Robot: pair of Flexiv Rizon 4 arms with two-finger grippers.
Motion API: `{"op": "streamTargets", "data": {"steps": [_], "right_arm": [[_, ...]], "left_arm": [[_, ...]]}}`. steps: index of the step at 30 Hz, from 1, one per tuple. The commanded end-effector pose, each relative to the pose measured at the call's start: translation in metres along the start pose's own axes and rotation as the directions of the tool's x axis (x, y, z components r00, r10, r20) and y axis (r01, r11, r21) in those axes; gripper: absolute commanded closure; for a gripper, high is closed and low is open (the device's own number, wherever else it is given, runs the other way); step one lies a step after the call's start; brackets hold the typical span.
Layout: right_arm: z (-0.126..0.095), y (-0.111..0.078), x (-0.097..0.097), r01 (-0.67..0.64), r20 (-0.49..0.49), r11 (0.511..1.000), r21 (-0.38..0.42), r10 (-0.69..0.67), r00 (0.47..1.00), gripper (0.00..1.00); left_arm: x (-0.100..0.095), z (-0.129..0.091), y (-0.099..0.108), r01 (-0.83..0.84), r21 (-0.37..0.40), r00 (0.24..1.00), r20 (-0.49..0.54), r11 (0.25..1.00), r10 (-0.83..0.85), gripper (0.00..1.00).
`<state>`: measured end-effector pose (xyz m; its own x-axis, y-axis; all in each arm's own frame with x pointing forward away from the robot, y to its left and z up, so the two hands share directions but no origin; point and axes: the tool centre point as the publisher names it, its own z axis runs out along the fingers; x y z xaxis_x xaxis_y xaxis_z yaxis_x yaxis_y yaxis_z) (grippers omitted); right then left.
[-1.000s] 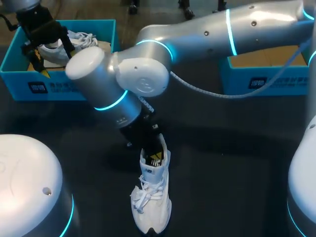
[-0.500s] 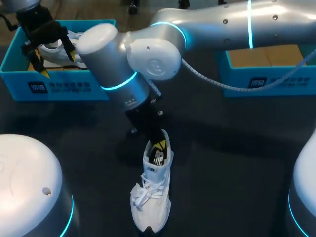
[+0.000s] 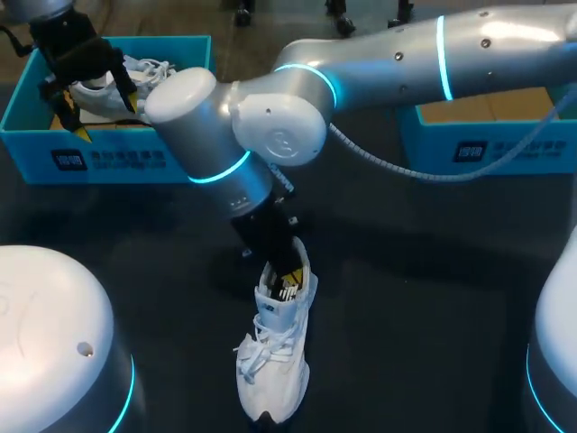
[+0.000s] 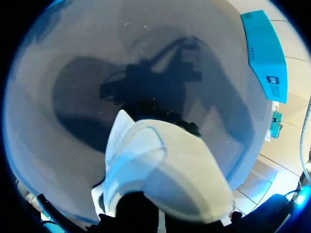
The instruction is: Take the shoe out of the shoebox, open the shoe tongue, remove and reinsert the insole, then place the shoe into the shoebox
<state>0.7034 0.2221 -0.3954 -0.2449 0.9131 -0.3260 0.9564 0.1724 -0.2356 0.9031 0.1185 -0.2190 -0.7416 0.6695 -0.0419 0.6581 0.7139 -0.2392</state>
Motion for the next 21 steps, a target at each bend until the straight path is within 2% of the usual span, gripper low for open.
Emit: {"op": "streamTargets", "data": {"steps": [1,5,10,13,16,21], "right_arm": [[0.008,0.004,0.007,0.023,-0.055,1.0,-0.003,-0.023,0.998,1.0],[-0.004,-0.003,0.008,0.039,-0.099,0.999,-0.033,-0.042,0.994,1.0],[-0.018,-0.013,-0.011,0.048,-0.119,0.999,0.001,-0.047,0.992,1.0],[-0.022,-0.016,-0.018,0.048,-0.117,0.998,-0.028,-0.051,0.992,1.0],[-0.027,-0.018,-0.009,0.043,-0.099,0.999,-0.015,-0.044,0.994,1.0],[-0.017,-0.021,0.009,0.045,-0.015,0.999,-0.02,-0.045,0.999,1.0]], "left_arm": [[0.001,0.0,0.0,0.0,-0.002,1.0,-0.001,1.0,0.0,0.0],[0.001,0.0,0.0,0.0,-0.002,1.0,-0.001,1.0,0.0,0.0],[0.001,0.0,0.0,0.0,-0.002,1.0,-0.001,1.0,0.0,0.0],[0.001,0.0,0.0,0.0,-0.002,1.0,-0.001,1.0,0.0,0.0],[0.001,0.0,0.0,0.0,-0.002,1.0,-0.001,1.0,0.0,0.0],[0.001,0.0,0.0,0.0,-0.002,1.0,-0.001,1.0,0.0,0.0]]}}
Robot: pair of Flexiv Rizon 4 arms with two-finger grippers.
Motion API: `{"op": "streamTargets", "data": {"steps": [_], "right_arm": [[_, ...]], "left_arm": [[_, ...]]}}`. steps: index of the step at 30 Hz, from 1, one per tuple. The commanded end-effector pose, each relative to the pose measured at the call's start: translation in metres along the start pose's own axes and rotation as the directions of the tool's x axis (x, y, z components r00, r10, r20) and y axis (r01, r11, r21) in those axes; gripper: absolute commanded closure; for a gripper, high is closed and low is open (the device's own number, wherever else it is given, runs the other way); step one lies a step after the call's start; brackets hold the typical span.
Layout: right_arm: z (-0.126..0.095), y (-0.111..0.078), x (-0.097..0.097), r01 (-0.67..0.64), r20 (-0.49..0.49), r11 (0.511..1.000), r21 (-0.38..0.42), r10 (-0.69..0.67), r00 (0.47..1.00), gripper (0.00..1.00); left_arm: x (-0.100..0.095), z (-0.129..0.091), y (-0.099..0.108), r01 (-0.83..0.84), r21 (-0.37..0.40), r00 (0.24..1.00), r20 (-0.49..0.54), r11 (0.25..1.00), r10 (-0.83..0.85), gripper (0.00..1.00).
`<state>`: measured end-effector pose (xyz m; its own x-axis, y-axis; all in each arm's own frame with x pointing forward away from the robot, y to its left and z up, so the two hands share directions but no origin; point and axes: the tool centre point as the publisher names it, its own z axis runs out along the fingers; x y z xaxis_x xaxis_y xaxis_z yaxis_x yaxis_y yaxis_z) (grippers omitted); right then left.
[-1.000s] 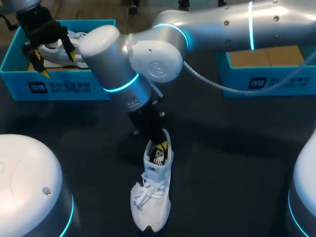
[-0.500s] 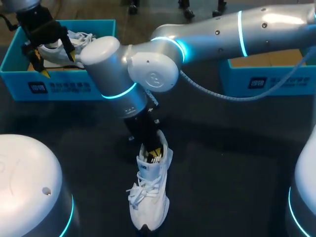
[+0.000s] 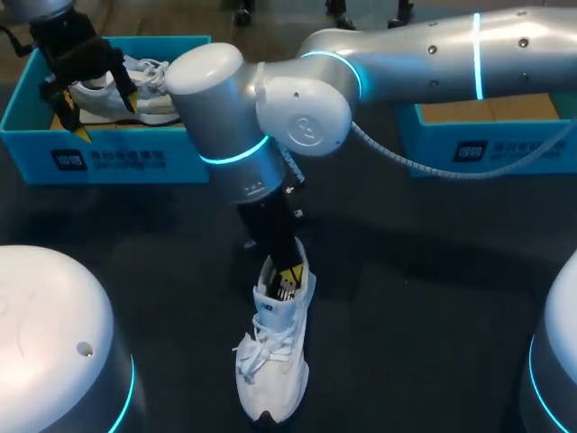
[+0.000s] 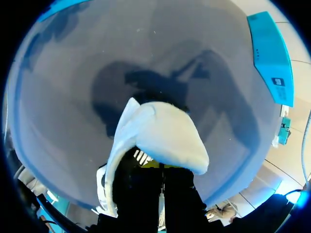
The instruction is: Take the shoe out of the shoebox, open the shoe tongue, remove and reinsert the insole, then place the shoe into the shoebox
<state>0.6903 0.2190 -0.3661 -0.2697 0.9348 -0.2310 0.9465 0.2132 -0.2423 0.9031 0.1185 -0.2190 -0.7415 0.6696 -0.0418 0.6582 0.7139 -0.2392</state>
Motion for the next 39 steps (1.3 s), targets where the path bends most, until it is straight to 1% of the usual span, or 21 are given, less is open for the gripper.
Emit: {"op": "streamTargets", "data": {"steps": [1,5,10,12,14,17,19,21,26,33,39], "right_arm": [[0.011,-0.001,0.019,0.002,0.09,1.0,-0.007,-0.002,0.996,1.0],[0.018,0.001,0.024,0.003,0.165,1.0,-0.002,-0.002,0.986,1.0],[0.025,0.005,0.026,0.002,0.216,1.0,-0.015,0.001,0.976,1.0],[0.029,0.008,0.027,0.008,0.22,1.0,-0.013,-0.005,0.976,1.0],[0.035,0.013,0.027,0.025,0.199,1.0,-0.002,-0.025,0.98,1.0],[0.044,0.016,0.027,0.039,0.125,0.999,0.005,-0.039,0.991,1.0],[0.044,0.017,0.028,0.042,0.081,0.999,0.01,-0.043,0.996,1.0],[0.041,0.014,0.03,0.045,0.069,0.999,0.011,-0.046,0.997,1.0],[0.02,0.007,0.027,0.036,0.043,0.999,0.005,-0.036,0.998,1.0],[0.0,0.007,0.02,0.039,0.018,0.999,-0.001,-0.039,0.999,1.0],[-0.006,0.007,0.02,0.022,-0.028,1.0,-0.02,-0.022,0.999,1.0]], "left_arm": [[0.001,0.0,0.0,0.0,-0.002,1.0,-0.001,1.0,0.0,0.0],[0.001,0.0,0.0,0.0,-0.002,1.0,-0.001,1.0,0.0,0.0],[0.001,0.0,0.0,0.0,-0.002,1.0,-0.001,1.0,0.0,0.0],[0.001,0.0,0.0,0.0,-0.002,1.0,-0.001,1.0,0.0,0.0],[0.001,0.0,0.0,0.0,-0.002,1.0,-0.001,1.0,0.0,0.0],[0.001,0.0,0.0,0.0,-0.002,1.0,-0.001,1.0,0.0,0.0],[0.001,0.0,0.0,0.0,-0.002,1.0,-0.001,1.0,0.0,0.0],[0.001,0.0,0.0,0.0,-0.002,1.0,-0.001,1.0,0.0,0.0],[0.001,0.0,0.0,0.0,-0.002,1.0,-0.001,1.0,0.0,0.0],[0.001,0.0,0.0,0.0,-0.002,1.0,-0.001,1.0,0.0,0.0],[0.001,0.0,0.0,0.0,-0.002,1.0,-0.001,1.0,0.0,0.0]]}}
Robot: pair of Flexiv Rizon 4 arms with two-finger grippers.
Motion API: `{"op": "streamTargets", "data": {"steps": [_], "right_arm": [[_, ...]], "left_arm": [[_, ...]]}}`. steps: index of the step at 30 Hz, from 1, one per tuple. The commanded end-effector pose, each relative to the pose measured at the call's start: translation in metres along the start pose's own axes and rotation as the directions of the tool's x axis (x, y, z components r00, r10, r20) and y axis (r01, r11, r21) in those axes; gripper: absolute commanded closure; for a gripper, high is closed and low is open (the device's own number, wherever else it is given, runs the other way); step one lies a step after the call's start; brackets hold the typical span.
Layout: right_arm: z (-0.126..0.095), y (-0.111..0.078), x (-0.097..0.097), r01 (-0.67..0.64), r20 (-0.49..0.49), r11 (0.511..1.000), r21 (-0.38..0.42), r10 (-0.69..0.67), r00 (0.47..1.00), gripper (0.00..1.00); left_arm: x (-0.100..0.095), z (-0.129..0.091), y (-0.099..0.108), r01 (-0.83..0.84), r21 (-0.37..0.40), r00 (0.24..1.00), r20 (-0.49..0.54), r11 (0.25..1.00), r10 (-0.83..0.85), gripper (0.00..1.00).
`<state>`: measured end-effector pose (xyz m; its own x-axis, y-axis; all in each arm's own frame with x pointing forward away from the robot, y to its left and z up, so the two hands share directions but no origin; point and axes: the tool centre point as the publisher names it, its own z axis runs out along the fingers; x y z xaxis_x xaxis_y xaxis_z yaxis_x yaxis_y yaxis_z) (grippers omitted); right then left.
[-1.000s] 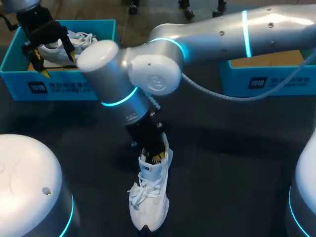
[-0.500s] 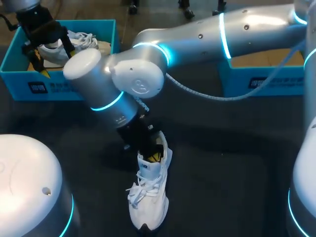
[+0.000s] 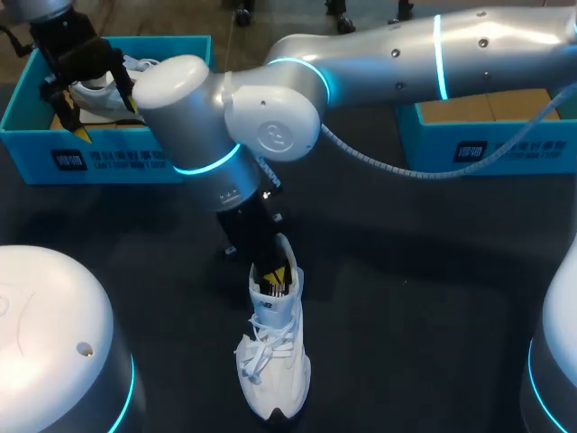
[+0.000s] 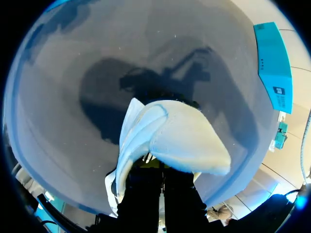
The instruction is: Take the shoe out of the shoebox, open the shoe tongue, remove and reinsert the insole, then place the shoe into the shoebox
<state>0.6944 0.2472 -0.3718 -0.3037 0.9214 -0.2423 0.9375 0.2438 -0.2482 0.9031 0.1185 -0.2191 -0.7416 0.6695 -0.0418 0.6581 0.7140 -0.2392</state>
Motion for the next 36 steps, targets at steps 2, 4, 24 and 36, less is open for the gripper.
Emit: {"op": "streamTargets", "data": {"steps": [2,4,24,36], "right_arm": [[-0.003,-0.005,-0.008,-0.019,-0.081,1.0,-0.022,0.017,0.997,1.0],[-0.004,-0.006,-0.007,-0.024,-0.098,1.0,-0.015,0.023,0.995,1.0],[0.024,0.013,0.031,-0.066,-0.174,0.994,-0.084,0.05,0.983,1.0],[-0.021,-0.004,0.008,-0.066,-0.136,0.995,-0.071,0.056,0.989,1.0]], "left_arm": [[0.001,0.0,0.0,0.0,-0.002,1.0,-0.001,1.0,0.0,0.0],[0.001,0.0,0.0,0.0,-0.002,1.0,-0.001,1.0,0.0,0.0],[0.001,0.0,0.0,0.0,-0.002,1.0,-0.001,1.0,0.0,0.0],[0.001,0.0,0.0,0.0,-0.002,1.0,-0.001,1.0,0.0,0.0]]}}
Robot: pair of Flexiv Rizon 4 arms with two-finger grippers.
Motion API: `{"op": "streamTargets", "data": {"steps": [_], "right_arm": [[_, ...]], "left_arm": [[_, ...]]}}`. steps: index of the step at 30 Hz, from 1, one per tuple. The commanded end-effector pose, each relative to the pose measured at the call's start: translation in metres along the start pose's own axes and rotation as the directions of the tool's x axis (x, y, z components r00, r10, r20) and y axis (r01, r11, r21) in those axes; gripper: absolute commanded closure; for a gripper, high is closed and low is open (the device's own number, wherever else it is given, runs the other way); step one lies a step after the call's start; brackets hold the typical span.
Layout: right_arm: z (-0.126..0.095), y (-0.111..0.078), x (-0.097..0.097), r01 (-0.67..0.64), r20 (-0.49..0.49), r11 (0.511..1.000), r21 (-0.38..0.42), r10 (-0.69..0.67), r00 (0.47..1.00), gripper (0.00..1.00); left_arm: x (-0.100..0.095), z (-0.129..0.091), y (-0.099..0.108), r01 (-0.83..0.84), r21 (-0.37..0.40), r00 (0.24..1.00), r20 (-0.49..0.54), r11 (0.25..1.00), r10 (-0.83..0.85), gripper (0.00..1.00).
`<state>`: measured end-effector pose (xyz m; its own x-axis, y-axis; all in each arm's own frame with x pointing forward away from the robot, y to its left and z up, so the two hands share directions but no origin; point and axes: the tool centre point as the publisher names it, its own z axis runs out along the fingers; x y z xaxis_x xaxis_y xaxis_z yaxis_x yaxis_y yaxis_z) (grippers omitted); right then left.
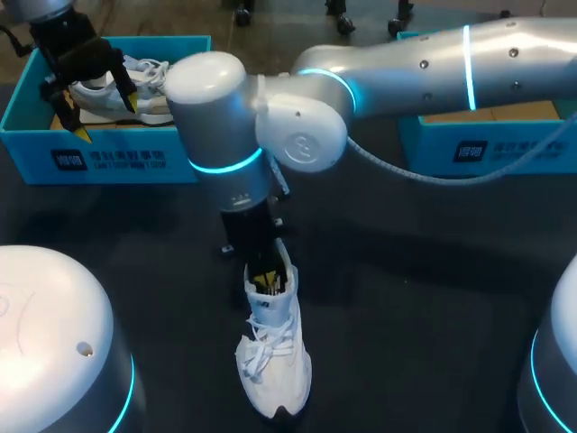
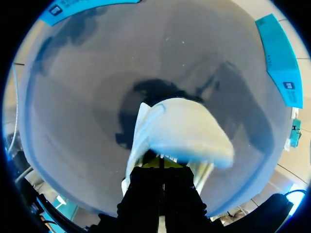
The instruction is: Take the shoe out of the shoebox, open the shoe tongue, remove and reinsert the insole, then place the shoe into the shoebox
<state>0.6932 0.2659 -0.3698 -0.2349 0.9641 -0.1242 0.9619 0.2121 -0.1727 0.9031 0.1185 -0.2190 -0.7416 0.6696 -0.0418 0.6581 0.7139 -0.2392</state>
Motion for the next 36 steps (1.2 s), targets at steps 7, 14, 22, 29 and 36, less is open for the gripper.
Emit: {"op": "streamTargets", "data": {"steps": [7,14,22,29,36], "right_arm": [[-0.017,-0.013,-0.014,-0.026,-0.054,0.999,-0.018,0.025,0.998,1.0],[-0.015,-0.023,-0.005,-0.014,-0.091,1.0,0.008,0.014,0.996,1.0],[-0.014,-0.036,0.01,0.003,-0.104,0.999,0.037,0.001,0.995,1.0],[-0.014,-0.046,0.02,-0.004,-0.09,0.998,0.065,0.009,0.996,0.65],[-0.015,-0.047,0.019,0.015,-0.042,0.996,0.091,-0.011,0.999,0.0]], "left_arm": [[0.001,0.0,0.0,0.0,-0.002,1.0,-0.001,1.0,0.0,0.0],[0.001,0.0,0.0,0.0,-0.002,1.0,-0.001,1.0,0.0,0.0],[0.001,0.0,0.0,0.0,-0.002,1.0,-0.001,1.0,0.0,0.0],[0.001,0.0,0.0,0.0,-0.002,1.0,-0.001,1.0,0.0,0.0],[0.001,0.0,0.0,0.0,-0.002,1.0,-0.001,1.0,0.0,0.0]]}}
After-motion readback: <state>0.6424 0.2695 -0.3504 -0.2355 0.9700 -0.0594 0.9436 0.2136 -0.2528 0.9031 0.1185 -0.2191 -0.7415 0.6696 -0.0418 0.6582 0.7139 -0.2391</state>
